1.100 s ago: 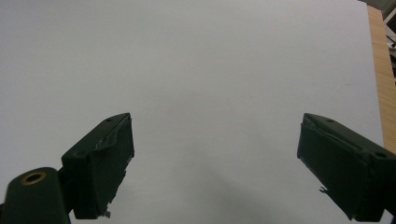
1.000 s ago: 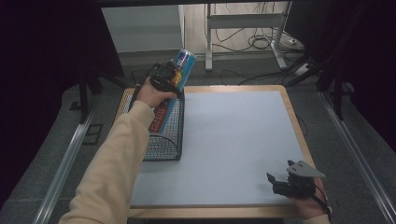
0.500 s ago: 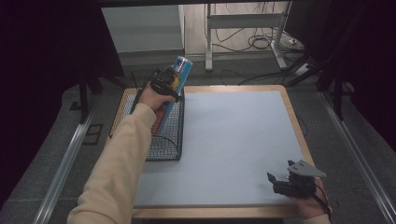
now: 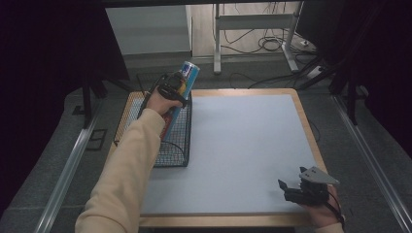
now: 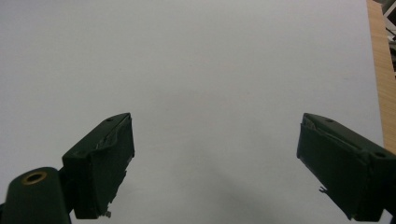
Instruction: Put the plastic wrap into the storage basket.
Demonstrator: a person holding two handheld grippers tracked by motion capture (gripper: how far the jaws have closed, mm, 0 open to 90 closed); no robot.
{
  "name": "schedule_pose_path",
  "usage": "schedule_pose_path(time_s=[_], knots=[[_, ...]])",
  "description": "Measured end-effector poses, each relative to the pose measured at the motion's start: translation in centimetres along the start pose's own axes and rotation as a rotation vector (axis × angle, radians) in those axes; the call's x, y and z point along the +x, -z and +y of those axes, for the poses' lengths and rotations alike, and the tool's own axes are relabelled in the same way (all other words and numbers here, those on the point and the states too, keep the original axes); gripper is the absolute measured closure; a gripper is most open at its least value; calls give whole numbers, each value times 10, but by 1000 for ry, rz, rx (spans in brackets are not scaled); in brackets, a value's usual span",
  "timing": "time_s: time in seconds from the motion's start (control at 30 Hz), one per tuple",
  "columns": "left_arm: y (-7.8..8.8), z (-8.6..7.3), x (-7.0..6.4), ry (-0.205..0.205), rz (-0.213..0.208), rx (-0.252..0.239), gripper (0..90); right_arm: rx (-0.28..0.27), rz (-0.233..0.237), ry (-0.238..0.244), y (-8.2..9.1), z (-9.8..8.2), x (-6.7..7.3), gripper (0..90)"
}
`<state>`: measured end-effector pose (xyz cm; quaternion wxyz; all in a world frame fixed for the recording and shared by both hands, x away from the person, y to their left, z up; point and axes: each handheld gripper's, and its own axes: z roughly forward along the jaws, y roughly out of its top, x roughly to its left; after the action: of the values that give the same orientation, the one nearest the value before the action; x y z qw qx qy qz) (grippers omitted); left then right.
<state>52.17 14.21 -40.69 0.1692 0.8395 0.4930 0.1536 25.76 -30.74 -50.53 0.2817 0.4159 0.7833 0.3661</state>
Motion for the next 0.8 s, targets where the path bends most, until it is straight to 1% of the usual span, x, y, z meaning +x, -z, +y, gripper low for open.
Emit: schedule_pose_path(time_s=[0.03,0.17,0.2,0.3,0.33,0.4,0.53,0.57,0.7,0.8], knots=[[-1,0,0,-8,-2,3,318,1,0,2,0,0,0,111],[-4,2,1,-8,0,5,318,5,-3,6,-1,0,0,111],[-5,2,1,0,-1,2,318,5,-3,6,-1,0,0,111],[-11,5,1,-8,7,26,318,3,-5,6,0,0,1,112],[-11,5,1,-8,7,26,318,3,-5,6,0,0,1,112],[-14,5,1,-17,5,46,318,5,-8,10,0,0,0,111],[-21,6,4,-9,15,71,318,4,-7,8,0,0,0,112],[-25,5,6,-5,26,76,317,2,-7,9,0,0,0,112],[-29,6,5,-15,36,85,317,1,-9,9,0,0,0,112],[-31,6,6,-5,45,89,317,3,-10,11,0,0,0,112]])
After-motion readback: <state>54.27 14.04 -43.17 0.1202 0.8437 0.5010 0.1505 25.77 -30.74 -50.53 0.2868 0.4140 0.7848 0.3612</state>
